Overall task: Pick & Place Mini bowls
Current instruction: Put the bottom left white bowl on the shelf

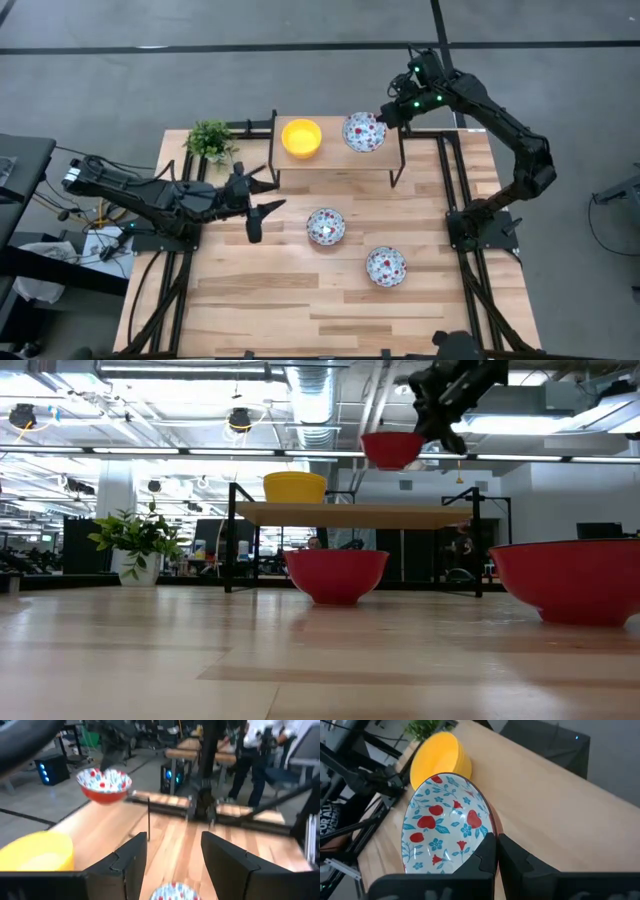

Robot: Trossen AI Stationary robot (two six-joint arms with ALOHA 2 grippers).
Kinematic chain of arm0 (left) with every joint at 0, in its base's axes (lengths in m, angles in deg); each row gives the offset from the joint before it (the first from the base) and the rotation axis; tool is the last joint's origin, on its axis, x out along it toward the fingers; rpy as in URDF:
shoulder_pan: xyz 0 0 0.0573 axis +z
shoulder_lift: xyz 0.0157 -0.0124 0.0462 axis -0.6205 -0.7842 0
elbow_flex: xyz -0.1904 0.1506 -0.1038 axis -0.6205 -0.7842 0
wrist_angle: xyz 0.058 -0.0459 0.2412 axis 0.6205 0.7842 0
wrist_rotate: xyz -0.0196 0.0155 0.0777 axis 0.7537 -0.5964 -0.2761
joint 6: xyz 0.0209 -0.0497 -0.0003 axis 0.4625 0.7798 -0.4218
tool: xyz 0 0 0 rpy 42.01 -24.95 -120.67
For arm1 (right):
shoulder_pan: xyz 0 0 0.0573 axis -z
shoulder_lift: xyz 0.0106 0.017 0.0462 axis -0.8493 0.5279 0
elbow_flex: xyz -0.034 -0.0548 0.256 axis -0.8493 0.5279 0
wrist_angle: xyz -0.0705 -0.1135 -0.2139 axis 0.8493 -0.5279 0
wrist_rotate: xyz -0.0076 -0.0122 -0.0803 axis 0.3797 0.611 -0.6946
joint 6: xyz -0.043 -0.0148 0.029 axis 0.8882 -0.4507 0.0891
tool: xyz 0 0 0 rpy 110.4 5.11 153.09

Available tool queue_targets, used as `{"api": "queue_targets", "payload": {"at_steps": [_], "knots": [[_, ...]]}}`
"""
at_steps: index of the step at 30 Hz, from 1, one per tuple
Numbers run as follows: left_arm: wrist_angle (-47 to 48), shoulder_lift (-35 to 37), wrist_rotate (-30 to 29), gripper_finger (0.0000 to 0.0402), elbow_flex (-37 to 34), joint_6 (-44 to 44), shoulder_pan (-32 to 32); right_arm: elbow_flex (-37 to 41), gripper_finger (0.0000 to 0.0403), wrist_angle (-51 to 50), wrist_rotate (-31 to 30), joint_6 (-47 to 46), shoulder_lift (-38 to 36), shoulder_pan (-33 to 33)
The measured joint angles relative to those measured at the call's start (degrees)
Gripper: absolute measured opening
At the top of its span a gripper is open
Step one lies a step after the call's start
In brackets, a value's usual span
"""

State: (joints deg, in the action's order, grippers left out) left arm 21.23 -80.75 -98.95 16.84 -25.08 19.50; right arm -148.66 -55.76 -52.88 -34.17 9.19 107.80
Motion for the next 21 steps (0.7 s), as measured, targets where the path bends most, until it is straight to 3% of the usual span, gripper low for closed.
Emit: {"api": "queue_targets", "payload": {"at_steps": [9, 14, 21], "knots": [[-2.5, 4.0, 1.0, 0.0187, -7.2, 1.7, -0.4, 0.0, 0.0000, 0.4, 1.6, 1.4, 3.4, 1.1], [-3.1, 7.9, 5.7, 0.0186, -10.7, 1.3, -0.4, 0.0, 0.0000, 0.2, 1.8, 1.8, 5.4, 1.9], [-4.6, 13.1, 7.7, 0.0186, -15.5, 1.3, -0.4, 0.0, 0.0000, -1.2, 1.9, 2.9, 7.4, 2.9]]}}
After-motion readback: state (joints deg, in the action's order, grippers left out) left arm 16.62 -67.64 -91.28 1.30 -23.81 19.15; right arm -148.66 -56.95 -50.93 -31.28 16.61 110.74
